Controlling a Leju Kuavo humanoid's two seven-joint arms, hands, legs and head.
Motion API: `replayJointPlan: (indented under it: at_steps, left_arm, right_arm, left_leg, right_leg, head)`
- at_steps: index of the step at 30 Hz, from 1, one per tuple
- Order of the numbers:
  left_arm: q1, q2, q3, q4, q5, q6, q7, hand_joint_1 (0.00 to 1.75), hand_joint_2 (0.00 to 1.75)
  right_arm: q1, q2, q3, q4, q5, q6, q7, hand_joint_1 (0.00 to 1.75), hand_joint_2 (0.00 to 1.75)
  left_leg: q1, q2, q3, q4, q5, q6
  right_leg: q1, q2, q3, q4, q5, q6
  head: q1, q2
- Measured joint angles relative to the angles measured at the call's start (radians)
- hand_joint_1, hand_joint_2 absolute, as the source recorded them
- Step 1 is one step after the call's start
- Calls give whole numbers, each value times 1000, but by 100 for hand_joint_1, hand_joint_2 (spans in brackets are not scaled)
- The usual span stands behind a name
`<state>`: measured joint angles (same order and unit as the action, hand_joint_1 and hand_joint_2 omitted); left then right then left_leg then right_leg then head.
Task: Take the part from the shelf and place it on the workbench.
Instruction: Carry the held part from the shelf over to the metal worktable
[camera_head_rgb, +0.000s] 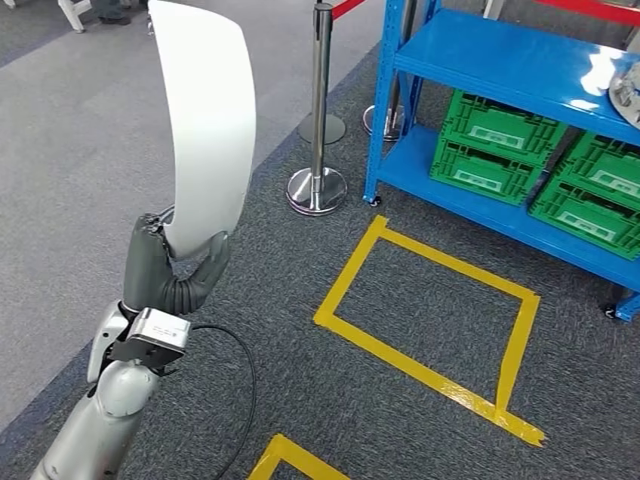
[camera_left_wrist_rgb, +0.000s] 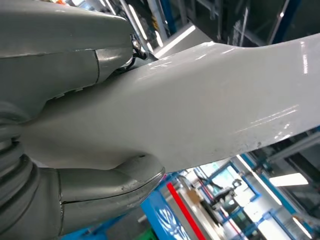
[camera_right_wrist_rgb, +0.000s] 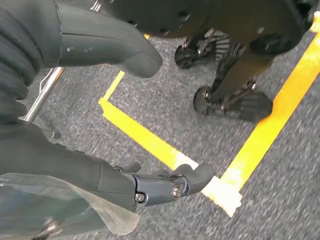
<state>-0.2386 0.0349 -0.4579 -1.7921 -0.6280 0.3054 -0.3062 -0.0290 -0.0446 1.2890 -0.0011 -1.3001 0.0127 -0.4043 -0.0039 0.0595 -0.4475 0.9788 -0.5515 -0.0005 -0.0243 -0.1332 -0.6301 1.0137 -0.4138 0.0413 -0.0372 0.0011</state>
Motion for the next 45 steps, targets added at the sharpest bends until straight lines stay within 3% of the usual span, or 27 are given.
replayJointPlan:
  at_steps: [1, 3, 5, 6, 7, 8, 9, 11, 12, 14, 16, 17, 20, 22, 23, 25, 27, 29, 30, 32, 34, 36, 37, 39, 41, 43, 45]
  left_arm:
    - [0, 0, 0, 0, 0, 0, 0, 175, 175]
    - [-1, 0, 0, 0, 0, 0, 0, 175, 175]
    - [-3, -2, 0, 0, 0, 0, 0, 175, 175]
    - [-3, -2, 0, 0, 0, 0, 0, 175, 175]
    - [-2, -2, 0, 0, 0, 0, 0, 175, 175]
    - [0, -2, 0, 0, 0, 0, 0, 175, 175]
    - [1, -2, 0, 0, 0, 0, 0, 175, 175]
    - [2, -2, 0, 0, 0, 0, 0, 175, 175]
    - [1, -2, 0, 0, 0, 0, 0, 175, 175]
    - [1, -2, 0, 0, 0, 0, 0, 175, 175]
    - [1, -1, 0, 0, 0, 0, 0, 175, 175]
    - [1, -1, 0, 0, 0, 0, 0, 175, 175]
    - [1, 0, 0, 0, 0, 0, 0, 175, 175]
    - [2, 0, 0, 0, 0, 0, 0, 175, 175]
    - [3, 1, 0, 0, 0, 0, 0, 175, 175]
    - [4, 1, 0, 0, 0, 0, 0, 175, 175]
    - [3, 1, 0, 0, 0, 0, 0, 175, 175]
    - [3, 1, 0, 0, 0, 0, 0, 175, 175]
    - [3, 1, 0, 0, 0, 0, 0, 175, 175]
    - [3, 1, 0, 0, 0, 0, 0, 175, 175]
    - [2, 0, 0, 0, 0, 0, 0, 175, 175]
    - [0, -1, 0, 0, 0, 0, 0, 175, 175]
    - [0, -1, 0, 0, 0, 0, 0, 175, 175]
    - [1, -1, 0, 0, 0, 0, 0, 175, 175]
    - [2, -2, 0, 0, 0, 0, 0, 175, 175]
    - [1, -2, 0, 0, 0, 0, 0, 175, 175]
    - [2, -2, 0, 0, 0, 0, 0, 175, 175]
  right_arm:
    - [-2, 0, 0, 0, 0, 0, 0, 0, 175]
    - [-4, 0, 0, 0, 0, 1, 0, 0, 175]
    - [-1, 0, 0, 0, 0, 1, 0, 0, 175]
    - [2, 0, 0, 0, 0, 1, 0, 0, 175]
    - [4, 0, 0, 0, 0, 0, 0, 0, 175]
    - [5, 0, 0, 0, 0, 0, 0, 0, 175]
    - [6, 0, 0, 0, 0, 0, 0, 0, 175]
    - [5, -1, 0, 1, 0, 0, 0, 0, 175]
    - [6, -1, 0, 1, 0, 0, 0, 0, 175]
    - [6, -2, 0, 2, 0, 0, 0, 0, 175]
    - [6, -2, 0, 2, 0, 0, 0, 0, 175]
    - [6, -1, 0, 2, 0, 0, 0, 0, 175]
    - [9, 0, 0, 3, 0, 0, 0, 0, 175]
    - [14, 0, 0, 3, 0, 0, 0, 0, 175]
    - [14, 0, 0, 3, 0, 0, 0, 0, 175]
    - [13, 0, 0, 3, 0, 0, 0, 0, 175]
    - [10, -1, 0, 3, 0, 0, 0, 0, 175]
    - [9, -2, 0, 4, 0, 0, 0, 0, 175]
    - [9, -3, 0, 4, 0, 0, 0, 0, 175]
    - [6, -3, 0, 4, 0, 0, 0, 0, 175]
    - [1, -2, 0, 4, 0, 0, 0, 0, 175]
    - [2, -2, 0, 4, 0, 0, 0, 0, 175]
    - [5, -2, 0, 4, 0, 0, 0, 0, 175]
    - [11, -2, 0, 4, 0, 0, 0, 0, 175]
    - [12, -2, 0, 4, 0, 0, 0, 0, 175]
    - [11, -3, 0, 4, 0, 0, 0, 0, 175]
    - [10, -3, 0, 5, 0, 0, 0, 0, 175]
  left_leg:
    - [-1, -8, -8, 0, 9, 10]
    - [-1, -26, -24, -5, 29, 31]
    - [-4, -46, -46, -6, 51, 45]
    - [-7, -59, -59, -5, 62, 50]
    - [-11, -71, -72, -4, 72, 52]
    - [-14, -84, -84, -2, 81, 54]
    - [-17, -97, -96, 0, 90, 54]
    - [-20, -122, -113, 7, 101, 53]
    - [-21, -133, -120, 11, 106, 51]
    - [-21, -153, -132, 19, 114, 44]
    - [-21, -172, -142, 24, 122, 35]
    - [-23, -166, -149, 32, 117, 31]
    - [-19, -95, -202, 155, 31, 11]
    - [-5, -75, -250, 284, -29, -4]
    - [2, -72, -259, 318, -35, -10]
    - [15, -63, -225, 270, 9, -22]
    - [18, -25, -150, 136, 66, -30]
    - [10, 12, -111, 56, 78, -20]
    - [4, 16, -110, 48, 72, -10]
    - [3, -4, -117, 41, 72, 13]
    - [3, -27, -120, 34, 80, 31]
    - [0, -49, -123, 31, 85, 44]
    - [-4, -62, -125, 31, 87, 49]
    - [-11, -90, -126, 31, 89, 54]
    - [-16, -119, -125, 32, 90, 56]
    - [-19, -143, -128, 36, 91, 56]
    - [-18, -165, -137, 40, 94, 50]
  right_leg:
    - [-4, -2, 0, -2, 4, 8]
    - [-10, 40, -12, 22, -31, 18]
    - [-7, 104, -44, 120, -123, 17]
    - [-3, 120, -62, 187, -162, 14]
    - [1, 128, -77, 244, -181, 11]
    - [7, 131, -77, 272, -176, 6]
    - [11, 134, -60, 263, -154, 0]
    - [19, 162, 24, 143, -108, -18]
    - [19, 188, 72, 70, -99, -25]
    - [18, 222, 129, -18, -104, -33]
    - [16, 203, 135, -32, -103, -32]
    - [14, 189, 134, -36, -101, -32]
    - [9, 145, 127, -42, -91, -38]
    - [8, 113, 122, -40, -89, -38]
    - [7, 97, 120, -39, -89, -36]
    - [3, 69, 117, -35, -90, -31]
    - [1, 48, 117, -30, -94, -21]
    - [3, 30, 117, -26, -97, -7]
    - [5, 21, 117, -25, -97, -1]
    - [3, 8, 116, -24, -99, 10]
    - [0, 44, 95, 13, -129, 17]
    - [1, 101, 38, 129, -188, 15]
    - [4, 115, 3, 198, -213, 11]
    - [11, 128, -40, 264, -212, 1]
    - [19, 143, -15, 188, -145, -14]
    - [22, 187, 41, 61, -87, -30]
    - [22, 213, 73, 0, -79, -33]
  head:
    - [-1, 0]
    - [-1, 0]
    - [2, 0]
    - [4, 0]
    - [4, 0]
    - [4, 0]
    - [4, 0]
    - [4, 0]
    - [3, 0]
    - [3, 0]
    - [4, 0]
    - [3, 0]
    - [-5, 0]
    - [-8, 0]
    - [-8, 0]
    - [-8, 0]
    - [-9, 0]
    - [-10, 0]
    - [-9, 0]
    - [-7, 0]
    - [-4, 0]
    - [-1, 0]
    - [0, 0]
    - [0, 0]
    - [0, 0]
    - [-1, 0]
    - [-1, 0]
